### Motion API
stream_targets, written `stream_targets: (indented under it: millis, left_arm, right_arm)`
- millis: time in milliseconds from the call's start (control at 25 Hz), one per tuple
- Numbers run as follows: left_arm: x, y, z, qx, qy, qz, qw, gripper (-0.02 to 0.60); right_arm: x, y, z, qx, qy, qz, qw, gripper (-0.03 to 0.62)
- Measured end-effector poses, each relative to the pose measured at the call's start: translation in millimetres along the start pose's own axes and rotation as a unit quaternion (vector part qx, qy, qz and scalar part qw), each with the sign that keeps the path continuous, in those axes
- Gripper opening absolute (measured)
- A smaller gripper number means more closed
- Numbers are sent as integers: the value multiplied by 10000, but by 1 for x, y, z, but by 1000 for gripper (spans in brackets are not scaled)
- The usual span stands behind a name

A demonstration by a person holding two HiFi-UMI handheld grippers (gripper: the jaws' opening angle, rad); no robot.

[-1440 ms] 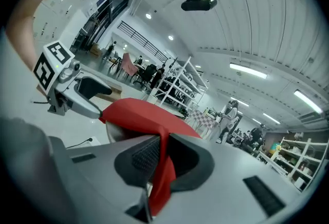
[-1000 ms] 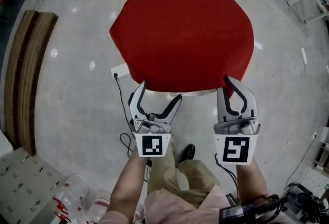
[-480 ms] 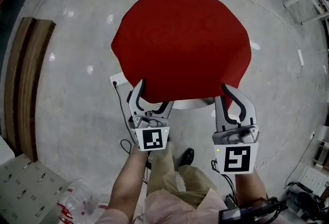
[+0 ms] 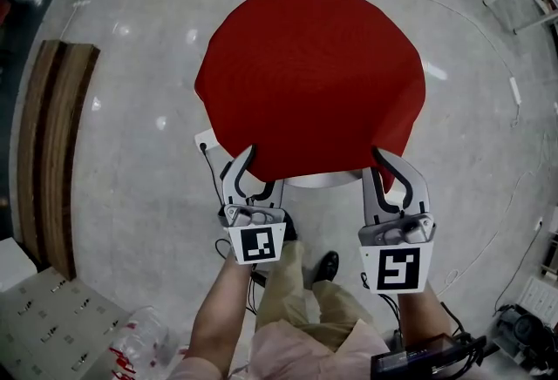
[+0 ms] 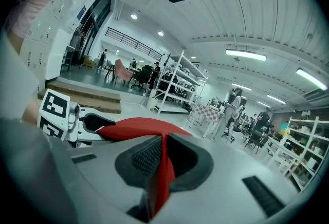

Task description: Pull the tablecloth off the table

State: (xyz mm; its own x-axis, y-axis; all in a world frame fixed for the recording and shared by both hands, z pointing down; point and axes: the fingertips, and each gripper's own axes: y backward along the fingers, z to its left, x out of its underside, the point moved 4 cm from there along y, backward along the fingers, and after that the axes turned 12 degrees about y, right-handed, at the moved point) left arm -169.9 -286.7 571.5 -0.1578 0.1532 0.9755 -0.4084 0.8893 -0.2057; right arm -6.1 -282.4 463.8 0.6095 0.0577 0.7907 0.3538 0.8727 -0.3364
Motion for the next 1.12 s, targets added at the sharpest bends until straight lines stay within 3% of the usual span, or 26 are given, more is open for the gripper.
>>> stream_targets:
  millis: [280,560,920,1120]
  left_arm:
    - [-19,7,1,-25,22,-52,10000,135]
    - [-40,14,5,23,44,-125,9999,75]
    - [-68,21,3,55,37,-168,9998,49]
    - [-88,24,1,20,403,-308,9987,48]
  right_arm:
    - [1,5,-5,-249,419,188,9986,40]
    - [-2,11,-8,-168,393,71,9991,37]
    - [-7,22,-16,-15,216,-140,9997,26]
    - [-9,33,-24,51,104,-201,9997,25]
